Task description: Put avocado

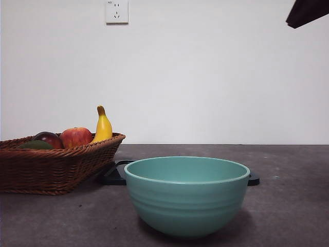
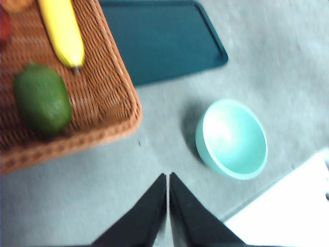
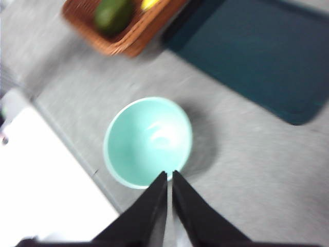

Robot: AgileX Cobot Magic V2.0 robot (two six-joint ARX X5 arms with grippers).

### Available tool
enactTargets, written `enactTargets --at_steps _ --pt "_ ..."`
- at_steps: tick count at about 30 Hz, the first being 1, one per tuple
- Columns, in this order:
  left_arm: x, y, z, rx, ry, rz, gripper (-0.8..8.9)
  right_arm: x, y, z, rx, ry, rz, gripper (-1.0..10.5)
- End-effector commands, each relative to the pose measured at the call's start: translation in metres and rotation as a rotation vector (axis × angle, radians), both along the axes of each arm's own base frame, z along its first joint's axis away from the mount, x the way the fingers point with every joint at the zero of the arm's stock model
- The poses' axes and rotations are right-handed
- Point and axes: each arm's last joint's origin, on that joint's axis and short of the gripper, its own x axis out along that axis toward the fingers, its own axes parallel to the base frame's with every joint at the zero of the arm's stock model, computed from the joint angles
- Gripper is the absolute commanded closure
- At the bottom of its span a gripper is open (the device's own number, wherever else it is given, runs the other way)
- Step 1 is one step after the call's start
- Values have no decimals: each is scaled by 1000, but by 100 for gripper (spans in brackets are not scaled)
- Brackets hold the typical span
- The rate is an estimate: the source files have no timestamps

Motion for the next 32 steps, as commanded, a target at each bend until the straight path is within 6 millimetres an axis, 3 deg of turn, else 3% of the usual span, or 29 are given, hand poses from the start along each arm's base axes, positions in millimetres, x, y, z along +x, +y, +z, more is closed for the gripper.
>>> enactTargets --at_steps 1,4,6,8,10,12,22,32 --pt "0 -2 4 10 -12 -33 805 0 6 3 -2 -16 47 939" --pt "-1 -2 4 11 -11 -40 804 -1 8 4 -1 -15 57 938" --pt "-1 -2 4 10 -12 -40 763 -1 8 4 0 -13 54 867" --pt "0 -2 4 10 -12 -39 572 -1 8 4 3 -8 49 643" --pt "0 -2 4 10 -11 -38 438 -1 8 4 4 -6 47 562" --pt "0 -2 4 8 -9 -35 365 -1 8 4 3 -6 47 557" --pt "10 -2 6 73 -36 31 377 -1 8 4 7 1 40 557" --pt "52 -9 11 222 -18 116 378 -1 8 4 7 1 40 557"
